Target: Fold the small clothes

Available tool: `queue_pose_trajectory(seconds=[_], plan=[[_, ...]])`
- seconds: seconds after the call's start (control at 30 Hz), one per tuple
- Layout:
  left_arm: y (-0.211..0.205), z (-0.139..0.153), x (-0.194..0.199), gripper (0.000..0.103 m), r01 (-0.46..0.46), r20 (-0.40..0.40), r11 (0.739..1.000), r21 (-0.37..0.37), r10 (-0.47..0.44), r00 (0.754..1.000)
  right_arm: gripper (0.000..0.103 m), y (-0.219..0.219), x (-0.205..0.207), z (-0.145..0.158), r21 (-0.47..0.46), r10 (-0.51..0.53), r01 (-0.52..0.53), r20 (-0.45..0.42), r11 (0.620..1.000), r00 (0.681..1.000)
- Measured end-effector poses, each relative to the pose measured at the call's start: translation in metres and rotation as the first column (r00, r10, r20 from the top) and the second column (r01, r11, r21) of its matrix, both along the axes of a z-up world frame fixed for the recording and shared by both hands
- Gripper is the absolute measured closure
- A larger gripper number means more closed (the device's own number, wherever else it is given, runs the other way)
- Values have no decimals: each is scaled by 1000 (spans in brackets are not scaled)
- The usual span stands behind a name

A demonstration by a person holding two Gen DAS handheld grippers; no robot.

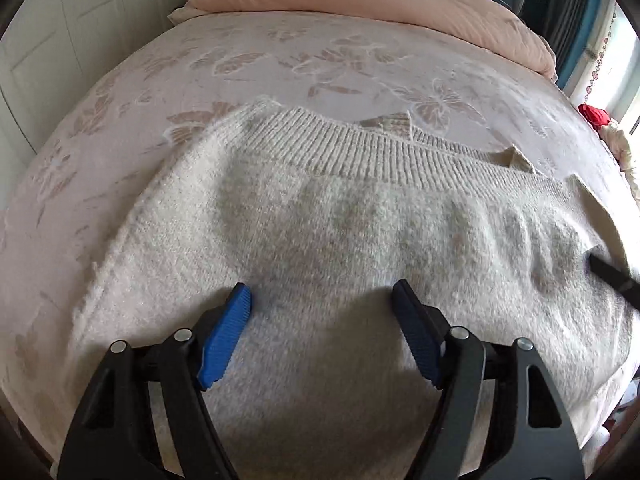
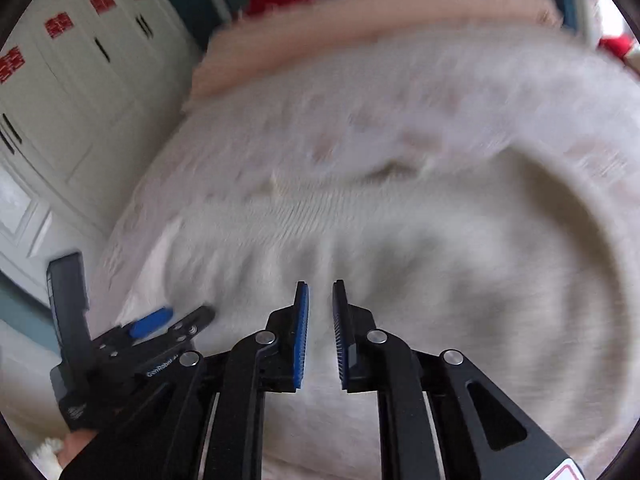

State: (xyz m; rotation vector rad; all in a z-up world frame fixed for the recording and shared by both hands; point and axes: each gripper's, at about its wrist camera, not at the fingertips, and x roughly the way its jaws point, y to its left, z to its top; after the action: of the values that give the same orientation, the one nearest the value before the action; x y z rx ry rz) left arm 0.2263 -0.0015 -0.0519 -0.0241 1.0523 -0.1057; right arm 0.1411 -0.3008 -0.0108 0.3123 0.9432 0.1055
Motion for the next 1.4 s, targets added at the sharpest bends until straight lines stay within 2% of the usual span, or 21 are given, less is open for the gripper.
queue_pose_trajectory(seconds=[0.1, 0.13, 0.17, 0.2, 0.3, 0.43, 0.5, 0.6, 0.63, 0.67, 0.73, 0.8, 0.9, 1.03, 1.07, 1.1, 1.13, 1.17, 1.27, 1.3, 1.4], plan=[[8, 4, -4, 32, -15, -14, 1000, -23, 15, 1000, 92, -45, -8, -42, -191, -118, 90, -139, 977, 983], [12, 5, -5, 32, -24, -19, 999, -26, 23, 1000, 99, -64, -18, -51, -121, -118, 101, -144, 988, 983], [14, 5, -6, 33, -27, -23, 999, -27, 27, 999, 99, -82, -32, -46, -19, -163, 161, -127, 987, 978], [16, 6, -7, 33, -29, -25, 999, -25, 28, 999, 98, -94, -44, -37, 7, -225, 228, -128, 974, 966], [21, 4, -13, 33, -42, -27, 999, -15, 42, 999, 91, -106, -70, -18, -23, -286, 285, -53, 958, 957], [22, 7, -21, 33, -61, -30, 998, -6, 61, 998, 97, -114, -74, -54, -149, -253, 233, -130, 961, 959], [22, 9, -24, 33, -63, -33, 998, -1, 63, 997, 97, -115, -78, -46, -140, -254, 239, -108, 961, 961], [28, 18, -34, 33, -77, -29, 997, -4, 77, 997, 78, -112, -85, -17, -116, -277, 270, -50, 956, 960], [31, 21, -37, 33, -86, -28, 996, -5, 86, 996, 58, -115, -85, -12, -128, -287, 282, -30, 951, 957], [35, 23, -41, 33, -99, -27, 995, -11, 98, 995, 45, -119, -84, -9, -152, -299, 293, -19, 944, 954], [48, 30, -50, 28, -135, -22, 991, -23, 134, 991, 43, -123, -83, -16, -209, -328, 315, -27, 926, 944], [65, 35, -59, 16, -186, -13, 982, -28, 186, 982, 39, -135, -86, -32, -175, -347, 327, -97, 929, 933], [106, 35, -77, 9, -307, -37, 938, -161, 305, 952, 38, -150, -95, -55, 7, -371, 378, -166, 926, 914], [149, -9, -74, 9, -490, -264, 784, -381, 415, 871, 38, -151, -94, -62, 211, -370, 401, -171, 891, 913], [149, -12, -72, 10, -500, -262, 776, -386, 427, 865, 55, -151, -90, -61, 239, -370, 405, -178, 882, 912], [147, -9, -68, 21, -492, -224, 781, -384, 438, 871, 75, -152, -84, -58, 264, -367, 408, -190, 874, 910], [143, -7, -64, 37, -469, -208, 790, -395, 420, 883, 79, -150, -80, -52, 296, -366, 408, -187, 863, 911], [139, -6, -58, 73, -449, -225, 794, -410, 389, 893, 82, -150, -82, -43, 321, -372, 408, -168, 855, 913], [142, 17, -58, 81, -448, -221, 778, -440, 389, 894, 88, -153, -92, 3, 292, -352, 359, -80, 886, 933], [144, 32, -62, 84, -420, -197, 798, -433, 371, 907, 91, -156, -100, 16, 260, -342, 346, -63, 901, 938], [153, 49, -79, 88, -396, -198, 819, -415, 344, 918, 91, -160, -128, 15, 170, -323, 335, -95, 927, 942]])
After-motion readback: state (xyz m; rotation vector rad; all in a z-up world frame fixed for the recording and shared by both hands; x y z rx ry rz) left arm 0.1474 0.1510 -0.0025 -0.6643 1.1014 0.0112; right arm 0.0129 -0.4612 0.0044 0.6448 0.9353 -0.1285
